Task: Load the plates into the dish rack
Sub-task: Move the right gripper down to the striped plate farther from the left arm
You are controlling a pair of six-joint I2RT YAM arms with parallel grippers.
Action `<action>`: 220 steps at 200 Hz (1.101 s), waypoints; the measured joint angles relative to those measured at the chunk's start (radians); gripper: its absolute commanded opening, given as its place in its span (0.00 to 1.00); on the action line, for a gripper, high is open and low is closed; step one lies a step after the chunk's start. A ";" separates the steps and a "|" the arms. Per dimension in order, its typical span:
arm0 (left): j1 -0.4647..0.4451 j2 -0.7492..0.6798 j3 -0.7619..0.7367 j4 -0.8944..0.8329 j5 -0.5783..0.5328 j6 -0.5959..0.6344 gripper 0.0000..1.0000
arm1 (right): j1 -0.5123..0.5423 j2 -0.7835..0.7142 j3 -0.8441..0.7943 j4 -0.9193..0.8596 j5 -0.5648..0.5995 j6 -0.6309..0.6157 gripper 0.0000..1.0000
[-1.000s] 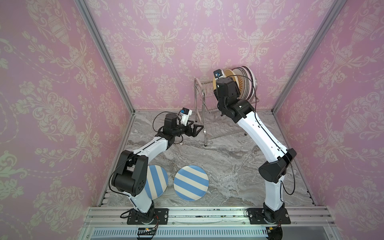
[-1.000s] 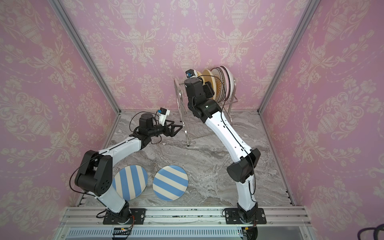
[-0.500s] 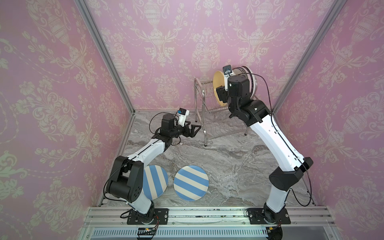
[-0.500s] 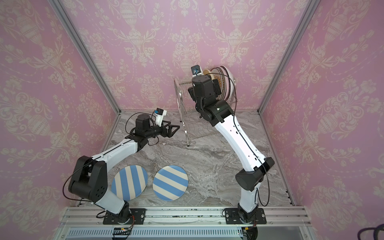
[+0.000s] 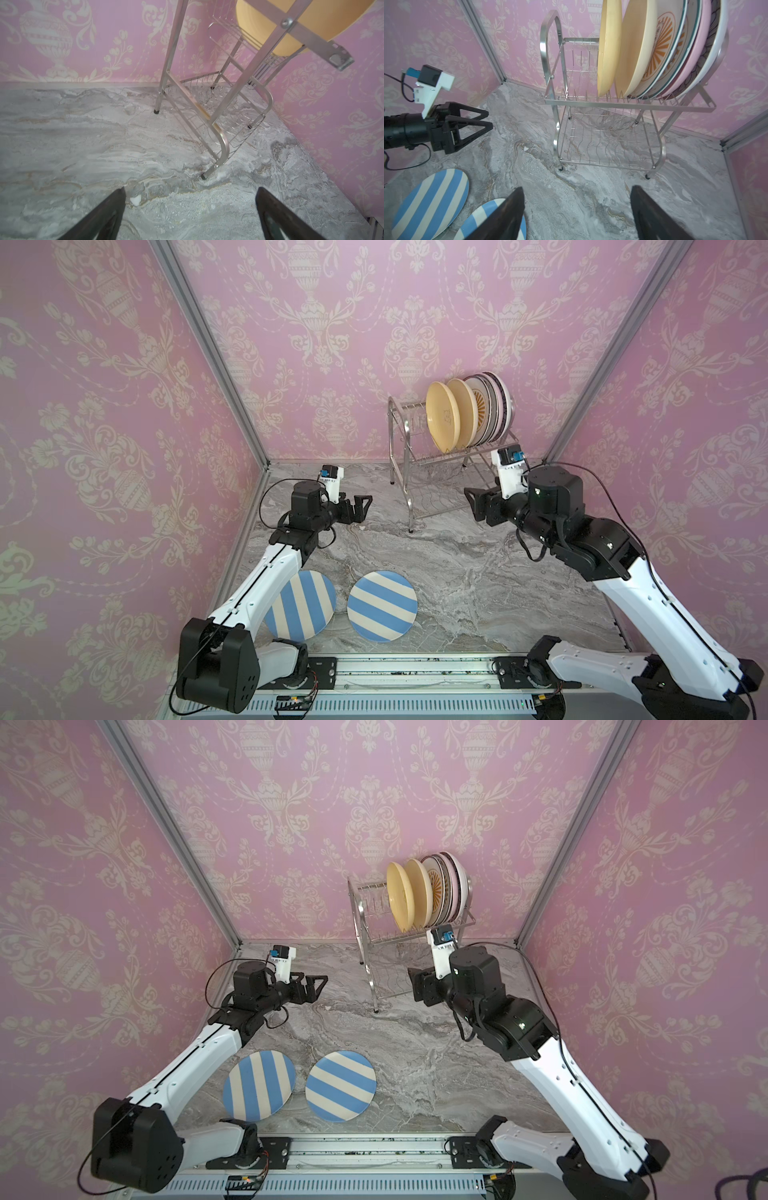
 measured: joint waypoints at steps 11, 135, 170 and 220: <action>0.000 -0.019 -0.020 -0.030 -0.005 -0.010 0.99 | 0.000 -0.074 -0.102 -0.025 -0.040 0.048 0.80; 0.000 -0.210 -0.254 -0.160 -0.018 -0.157 0.99 | 0.108 -0.152 -0.905 0.401 -0.457 0.549 0.67; -0.005 -0.221 -0.302 -0.198 -0.006 -0.183 0.99 | 0.198 -0.035 -0.982 0.620 -0.481 0.646 0.65; -0.073 -0.221 -0.324 -0.254 -0.001 -0.205 0.99 | 0.268 0.176 -1.015 0.894 -0.488 0.731 0.59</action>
